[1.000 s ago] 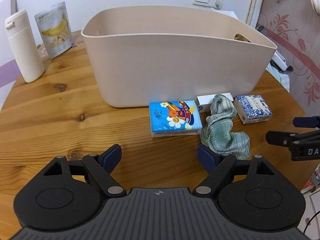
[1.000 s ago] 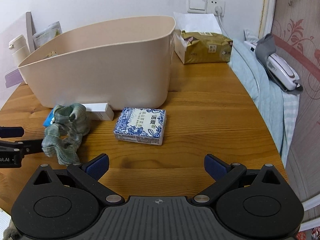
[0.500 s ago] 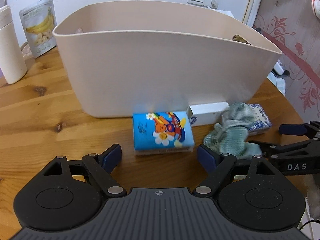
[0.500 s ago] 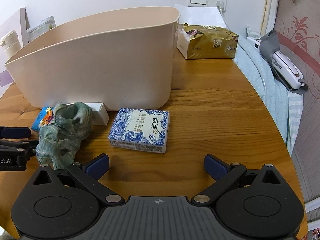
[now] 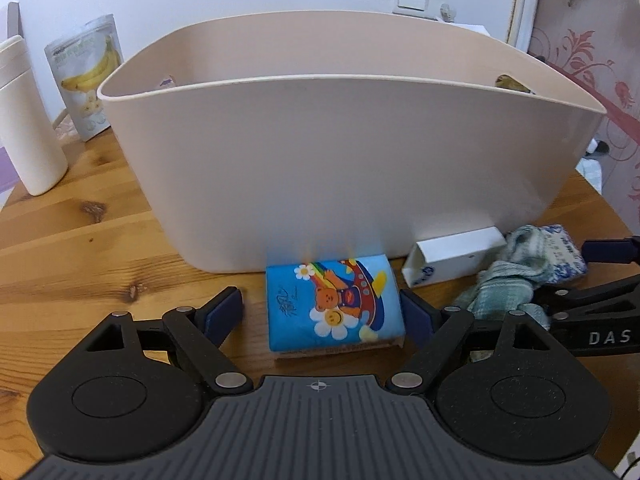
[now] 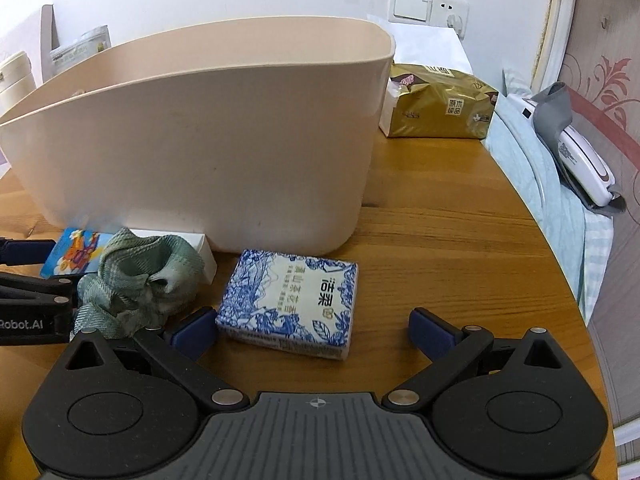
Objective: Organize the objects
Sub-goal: 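Grasp the blue cartoon tissue pack with left gripper while right gripper grasps the blue-white box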
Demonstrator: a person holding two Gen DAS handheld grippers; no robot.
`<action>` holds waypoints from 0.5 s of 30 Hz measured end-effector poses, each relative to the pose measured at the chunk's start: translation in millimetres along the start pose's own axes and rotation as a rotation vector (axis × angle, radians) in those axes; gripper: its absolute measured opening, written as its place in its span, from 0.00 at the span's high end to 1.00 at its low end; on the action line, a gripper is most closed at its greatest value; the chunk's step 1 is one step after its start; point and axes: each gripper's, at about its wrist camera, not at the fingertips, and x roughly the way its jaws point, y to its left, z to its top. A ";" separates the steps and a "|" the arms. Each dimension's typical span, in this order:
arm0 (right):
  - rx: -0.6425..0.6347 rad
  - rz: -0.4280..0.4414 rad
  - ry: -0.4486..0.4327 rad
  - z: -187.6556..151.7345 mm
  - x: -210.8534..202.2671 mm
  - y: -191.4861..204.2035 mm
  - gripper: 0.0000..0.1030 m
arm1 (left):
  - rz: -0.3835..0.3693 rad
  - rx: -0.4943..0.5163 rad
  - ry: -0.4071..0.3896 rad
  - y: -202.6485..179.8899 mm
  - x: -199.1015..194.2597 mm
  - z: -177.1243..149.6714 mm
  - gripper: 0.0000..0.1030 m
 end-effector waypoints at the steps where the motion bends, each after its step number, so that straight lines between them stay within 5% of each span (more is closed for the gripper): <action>1: 0.002 0.000 -0.001 0.5 0.2 -0.2 0.00 | 0.002 0.004 -0.001 0.2 0.4 0.3 0.18; 8: 0.005 0.002 -0.011 1.4 0.8 0.3 0.10 | 0.006 0.004 -0.022 7.3 -3.6 -3.3 0.35; 15: -0.009 0.009 -0.026 1.6 -4.5 5.0 0.40 | -0.006 0.009 -0.015 12.3 -7.9 -4.6 0.37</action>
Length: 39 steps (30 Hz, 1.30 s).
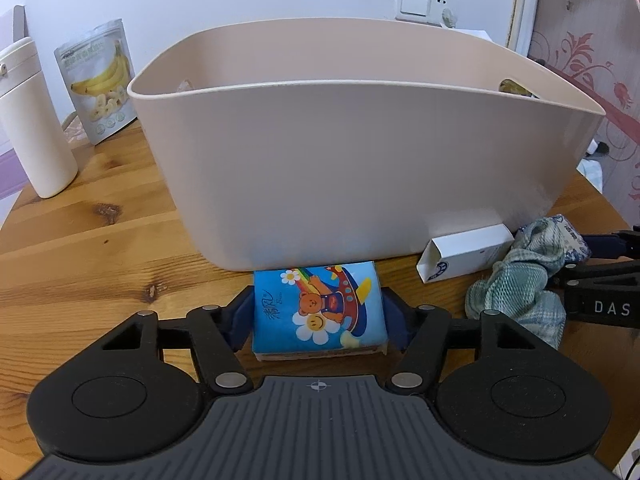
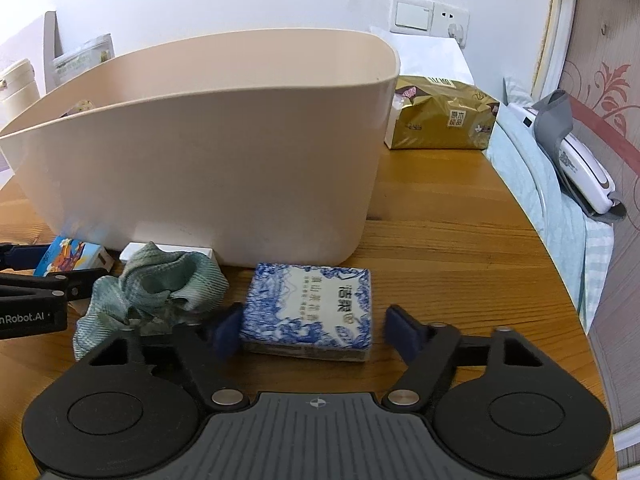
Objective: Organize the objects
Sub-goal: 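Grasp the blue cartoon tissue pack with left gripper while right gripper grasps the blue-white box, then lift the tissue pack and blue-white box over the bin and release both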
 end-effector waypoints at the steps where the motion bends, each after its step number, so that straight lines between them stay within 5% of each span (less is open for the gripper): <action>1: -0.002 -0.001 0.001 -0.3 -0.9 0.7 0.40 | 0.001 -0.003 0.000 1.3 -1.4 -1.8 0.37; 15: 0.052 0.032 -0.013 -13.3 -26.0 -6.6 0.41 | -0.006 -0.030 -0.031 7.0 -28.9 -12.6 0.37; 39: 0.027 0.011 -0.211 -1.6 -114.7 -11.3 0.41 | -0.003 0.001 -0.236 9.1 -113.8 10.9 0.37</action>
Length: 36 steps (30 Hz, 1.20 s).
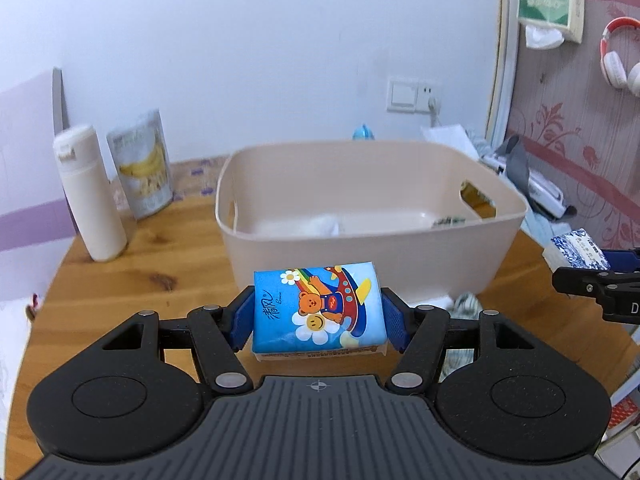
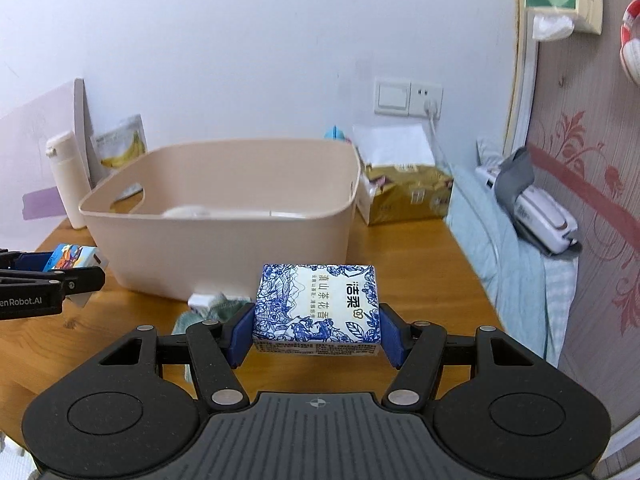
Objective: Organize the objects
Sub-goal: 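Lift the tissue pack and blue-white box over the bin and release both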
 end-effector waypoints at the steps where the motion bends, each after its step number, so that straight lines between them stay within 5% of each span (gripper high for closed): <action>1: 0.000 0.000 -0.010 2.8 -2.3 -0.6 0.41 | 0.003 0.004 -0.010 0.5 -1.0 2.9 0.37; 20: -0.006 -0.006 -0.105 49.6 0.2 -3.1 0.41 | 0.030 0.047 -0.128 6.2 8.2 65.9 0.37; 36: -0.046 0.018 -0.106 92.1 51.8 1.7 0.41 | 0.033 0.083 -0.062 -1.3 86.3 98.1 0.37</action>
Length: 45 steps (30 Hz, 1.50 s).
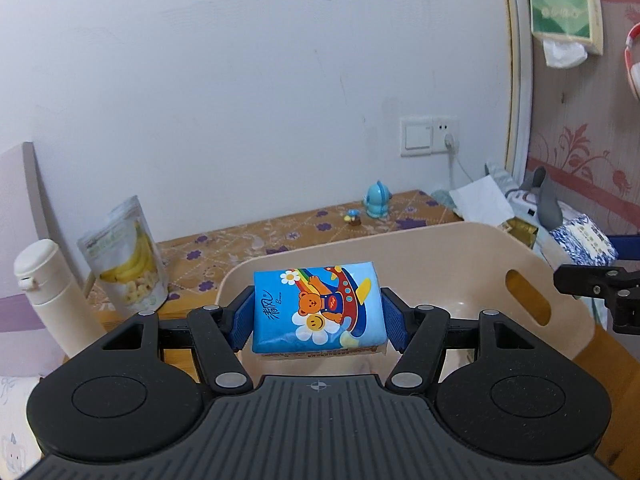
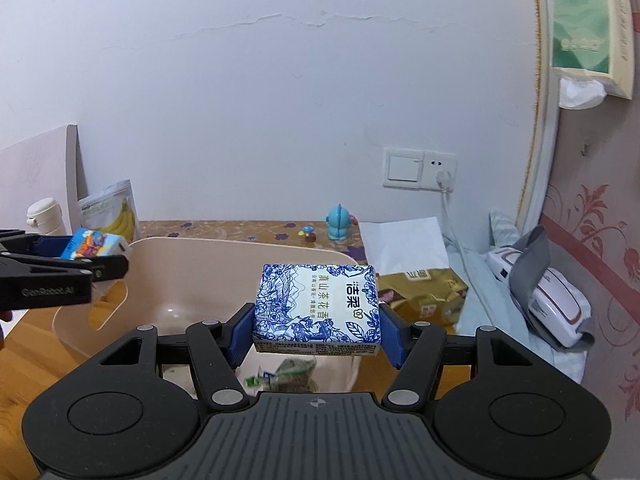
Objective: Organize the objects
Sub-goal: 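Lift the tissue pack and blue-white box over the bin and release both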
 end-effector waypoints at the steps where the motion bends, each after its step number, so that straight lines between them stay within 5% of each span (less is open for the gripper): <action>1: -0.005 0.003 0.006 0.8 4.8 1.1 0.41 | 0.002 0.003 0.006 -1.3 5.0 -1.2 0.37; 13: -0.072 0.018 0.110 -0.3 56.0 15.2 0.41 | 0.004 0.032 0.112 -7.1 50.3 -10.9 0.37; 27: -0.083 0.027 0.183 -12.7 74.3 20.4 0.40 | 0.009 0.022 0.178 -4.3 59.3 -17.8 0.32; 31: -0.083 0.013 0.168 -11.8 66.7 18.6 0.31 | 0.034 0.023 0.139 -3.3 46.1 -13.1 0.21; 39: -0.054 0.008 0.115 -7.6 39.7 15.3 0.11 | 0.046 0.016 0.092 -3.4 16.2 -7.6 0.17; 45: -0.040 0.010 0.102 -11.0 20.7 15.7 0.05 | 0.047 0.002 0.066 -1.3 -9.3 -10.7 0.17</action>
